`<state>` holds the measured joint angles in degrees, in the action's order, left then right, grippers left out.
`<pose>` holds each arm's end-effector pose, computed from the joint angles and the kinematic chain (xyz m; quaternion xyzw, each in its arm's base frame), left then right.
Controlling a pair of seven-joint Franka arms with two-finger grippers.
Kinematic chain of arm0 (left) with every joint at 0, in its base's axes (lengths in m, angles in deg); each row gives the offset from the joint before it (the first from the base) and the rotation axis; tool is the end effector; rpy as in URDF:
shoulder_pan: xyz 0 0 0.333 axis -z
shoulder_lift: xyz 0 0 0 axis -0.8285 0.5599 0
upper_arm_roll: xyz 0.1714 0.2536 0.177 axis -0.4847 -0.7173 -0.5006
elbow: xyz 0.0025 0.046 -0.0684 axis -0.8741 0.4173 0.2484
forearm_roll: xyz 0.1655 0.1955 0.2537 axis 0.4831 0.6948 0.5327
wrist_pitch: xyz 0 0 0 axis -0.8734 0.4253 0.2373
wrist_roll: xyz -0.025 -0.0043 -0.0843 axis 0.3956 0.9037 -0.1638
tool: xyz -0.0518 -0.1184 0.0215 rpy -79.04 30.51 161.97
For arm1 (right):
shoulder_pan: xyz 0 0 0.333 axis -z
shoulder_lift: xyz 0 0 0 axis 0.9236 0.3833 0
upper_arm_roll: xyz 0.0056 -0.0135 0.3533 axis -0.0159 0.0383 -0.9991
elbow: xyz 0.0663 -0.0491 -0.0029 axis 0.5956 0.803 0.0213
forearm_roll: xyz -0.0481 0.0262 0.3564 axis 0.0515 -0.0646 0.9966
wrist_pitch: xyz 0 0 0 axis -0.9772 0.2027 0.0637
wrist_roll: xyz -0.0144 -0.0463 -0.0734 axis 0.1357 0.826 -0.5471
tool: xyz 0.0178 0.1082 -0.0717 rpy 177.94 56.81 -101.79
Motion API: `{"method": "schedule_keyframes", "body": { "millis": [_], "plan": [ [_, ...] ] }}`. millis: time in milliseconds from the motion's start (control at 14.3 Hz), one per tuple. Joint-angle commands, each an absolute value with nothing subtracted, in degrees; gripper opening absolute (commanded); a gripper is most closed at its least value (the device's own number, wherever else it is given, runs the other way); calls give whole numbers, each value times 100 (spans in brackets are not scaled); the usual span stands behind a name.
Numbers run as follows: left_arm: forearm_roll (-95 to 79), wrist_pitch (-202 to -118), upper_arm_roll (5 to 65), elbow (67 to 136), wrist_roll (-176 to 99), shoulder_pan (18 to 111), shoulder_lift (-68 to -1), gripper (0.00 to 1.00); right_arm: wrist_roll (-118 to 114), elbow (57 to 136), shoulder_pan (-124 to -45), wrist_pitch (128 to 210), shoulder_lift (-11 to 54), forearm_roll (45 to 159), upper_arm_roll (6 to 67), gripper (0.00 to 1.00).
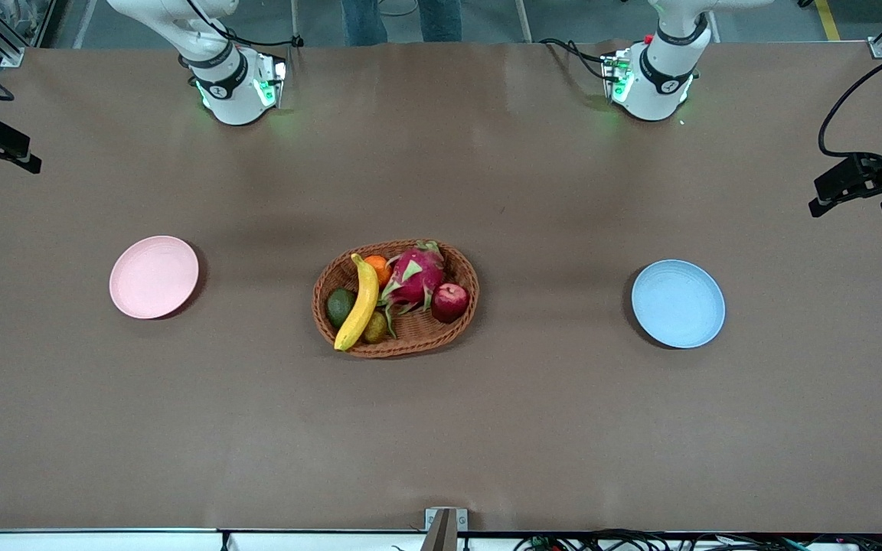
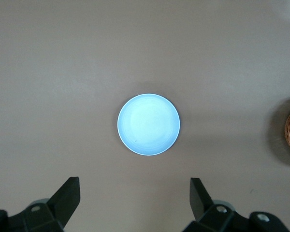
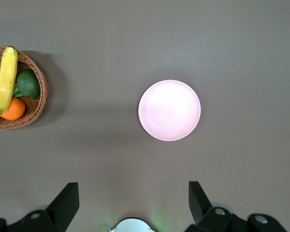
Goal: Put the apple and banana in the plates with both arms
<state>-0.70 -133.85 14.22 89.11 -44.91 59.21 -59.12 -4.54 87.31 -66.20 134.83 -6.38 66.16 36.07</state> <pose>0.5300 -0.0110 0.6560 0.9995 -0.0054 0.0277 0.0129 0.4757 -0.0533 0.6614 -0.9990 -0.0111 0.0400 0.0156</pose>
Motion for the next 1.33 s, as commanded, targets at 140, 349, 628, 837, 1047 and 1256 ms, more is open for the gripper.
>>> {"method": "schedule_keyframes", "body": {
  "millis": [140,349,628,837,1047,1256],
  "plan": [
    [-62,-13208,1422,8926,-4466,5955,-6014,100,-490,8737,-6606,13406,-703,6486,3601,100],
    [-89,-13200,1422,8926,-4432,5938,-5996,100,-463,8746,-6518,13476,-485,6495,3610,100],
    [-97,-13182,1614,8943,-4062,6069,-5839,100,-533,8491,-6491,13651,638,6495,3601,100],
    [-97,-13182,2236,8970,-3311,6078,-5514,100,-411,8561,-6963,14186,773,6539,3557,100],
    [-71,-13269,2923,8935,-2105,6122,-5005,100,1358,8561,-7815,14644,1062,6565,3557,100],
    [-62,-13672,3083,8917,-850,6699,-4355,100,3204,8535,-8703,15249,1588,6539,3557,100]
  ]
}}
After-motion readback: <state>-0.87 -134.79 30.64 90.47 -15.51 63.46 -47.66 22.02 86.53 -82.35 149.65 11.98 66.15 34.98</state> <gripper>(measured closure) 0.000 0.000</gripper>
